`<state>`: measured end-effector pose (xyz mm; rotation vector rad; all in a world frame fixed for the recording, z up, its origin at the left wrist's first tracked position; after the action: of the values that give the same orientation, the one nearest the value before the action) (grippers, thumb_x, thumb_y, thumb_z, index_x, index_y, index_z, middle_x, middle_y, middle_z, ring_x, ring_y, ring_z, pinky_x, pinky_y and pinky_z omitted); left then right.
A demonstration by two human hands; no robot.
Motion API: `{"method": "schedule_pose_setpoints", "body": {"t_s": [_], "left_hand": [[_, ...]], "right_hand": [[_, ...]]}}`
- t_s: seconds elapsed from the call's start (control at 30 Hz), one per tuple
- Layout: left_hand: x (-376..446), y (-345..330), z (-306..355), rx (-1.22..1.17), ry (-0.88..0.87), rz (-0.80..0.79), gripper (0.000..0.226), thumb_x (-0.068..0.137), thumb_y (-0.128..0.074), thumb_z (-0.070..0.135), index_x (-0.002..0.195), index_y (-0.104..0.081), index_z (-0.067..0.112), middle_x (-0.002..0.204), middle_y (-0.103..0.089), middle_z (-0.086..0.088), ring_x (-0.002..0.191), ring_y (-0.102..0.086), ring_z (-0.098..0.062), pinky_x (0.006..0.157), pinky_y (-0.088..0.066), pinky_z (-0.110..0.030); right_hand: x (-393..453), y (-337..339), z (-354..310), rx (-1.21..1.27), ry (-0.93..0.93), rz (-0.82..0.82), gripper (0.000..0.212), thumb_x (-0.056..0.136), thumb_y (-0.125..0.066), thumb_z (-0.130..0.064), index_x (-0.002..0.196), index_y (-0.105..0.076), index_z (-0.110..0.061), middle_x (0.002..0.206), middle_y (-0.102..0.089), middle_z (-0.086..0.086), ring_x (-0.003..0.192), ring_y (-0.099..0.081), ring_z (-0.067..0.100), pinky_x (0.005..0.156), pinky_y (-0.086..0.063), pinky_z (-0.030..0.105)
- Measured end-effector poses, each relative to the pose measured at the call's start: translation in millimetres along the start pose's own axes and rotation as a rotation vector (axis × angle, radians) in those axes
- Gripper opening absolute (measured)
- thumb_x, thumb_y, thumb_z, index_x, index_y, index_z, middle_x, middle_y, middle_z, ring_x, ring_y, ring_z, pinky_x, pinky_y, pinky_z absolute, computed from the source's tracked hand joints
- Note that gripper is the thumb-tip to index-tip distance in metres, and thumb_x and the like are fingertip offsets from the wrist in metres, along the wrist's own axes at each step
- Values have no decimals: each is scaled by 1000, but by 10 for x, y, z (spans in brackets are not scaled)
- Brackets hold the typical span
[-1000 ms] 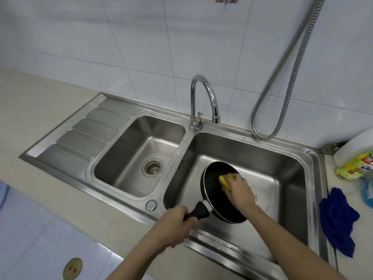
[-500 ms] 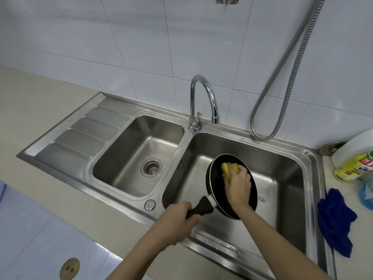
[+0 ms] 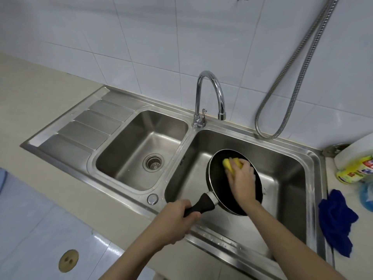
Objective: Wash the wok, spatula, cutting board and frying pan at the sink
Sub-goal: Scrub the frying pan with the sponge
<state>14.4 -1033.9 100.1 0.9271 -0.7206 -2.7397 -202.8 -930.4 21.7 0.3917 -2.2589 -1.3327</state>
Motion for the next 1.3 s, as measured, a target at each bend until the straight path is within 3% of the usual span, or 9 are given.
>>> {"method": "schedule_pose_setpoints", "body": {"t_s": [0.13, 0.23, 0.37, 0.5, 0.7, 0.9, 1.03, 1.17, 1.3], "left_hand": [[82, 187, -81, 154, -25, 152, 19, 91, -54, 32, 77, -51, 21, 63, -54, 3, 45, -47, -8, 42, -37, -20], [227, 166, -73, 299, -73, 231, 17, 89, -56, 34, 78, -49, 22, 67, -54, 4, 62, -54, -13, 52, -38, -24], [314, -40, -54, 292, -89, 141, 16, 88, -55, 33, 92, -51, 18, 83, -66, -3, 75, -64, -21, 70, -54, -40], [277, -160, -131, 285, -100, 60, 17, 88, -53, 33, 82, -42, 21, 82, -64, -1, 77, -61, -21, 69, -47, -35], [166, -284, -113, 23, -60, 5, 17, 91, -53, 30, 76, -49, 22, 59, -57, 4, 43, -48, -9, 41, -37, -22], [330, -161, -274, -59, -5, 77, 15, 90, -56, 23, 78, -50, 17, 60, -59, 0, 36, -46, -5, 36, -35, -21], [419, -57, -351, 80, -36, 124, 22, 86, -58, 25, 76, -39, 24, 68, -59, -1, 53, -54, -13, 54, -45, -32], [437, 19, -254, 414, -125, 243, 17, 92, -51, 32, 96, -39, 21, 83, -57, 4, 79, -59, -21, 63, -40, -33], [340, 43, -78, 708, -207, 415, 20, 94, -48, 38, 108, -39, 27, 97, -57, 3, 87, -64, -22, 59, -35, -32]], "right_hand": [[-249, -219, 220, -228, 193, -204, 34, 81, -69, -31, 112, -66, -20, 103, -61, 15, 82, -59, 34, 66, -51, 39], [-571, -395, -20, 181, 92, -504, 30, 91, -54, -41, 114, -67, -25, 108, -58, 0, 96, -56, 17, 85, -45, 26], [-543, -179, -239, 668, -288, -251, 29, 92, -57, -13, 121, -62, -15, 114, -52, -4, 102, -51, 7, 96, -40, 23], [-375, -37, -98, 898, -481, -69, 33, 95, -56, -19, 127, -57, -15, 120, -52, -1, 109, -52, 11, 100, -40, 28], [-352, -133, 256, 40, -328, -198, 47, 92, -55, -37, 136, -48, -23, 131, -45, 12, 112, -47, 33, 95, -42, 41], [-633, -203, 229, 120, -56, -593, 38, 91, -50, -50, 126, -59, -36, 116, -58, 4, 109, -53, 23, 92, -40, 27], [-680, 108, 419, 362, -229, -240, 38, 90, -33, -69, 96, -64, -46, 82, -59, -7, 88, -58, 20, 78, -49, 32], [-613, 734, 507, 437, -306, 192, 35, 94, -57, -31, 128, -58, -24, 115, -49, -7, 109, -46, 12, 94, -41, 31], [-460, 993, 84, 87, 57, 199, 38, 93, -52, -37, 130, -56, -27, 130, -49, 0, 112, -44, 17, 94, -38, 32]]}}
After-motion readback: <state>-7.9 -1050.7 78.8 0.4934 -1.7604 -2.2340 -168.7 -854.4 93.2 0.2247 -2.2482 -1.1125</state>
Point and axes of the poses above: each hand's wrist, its own x-axis towards the middle knuckle, its own y-axis out of the back of the hand, z = x × y, the point moved 6 cm from there along x, towards the middle knuckle
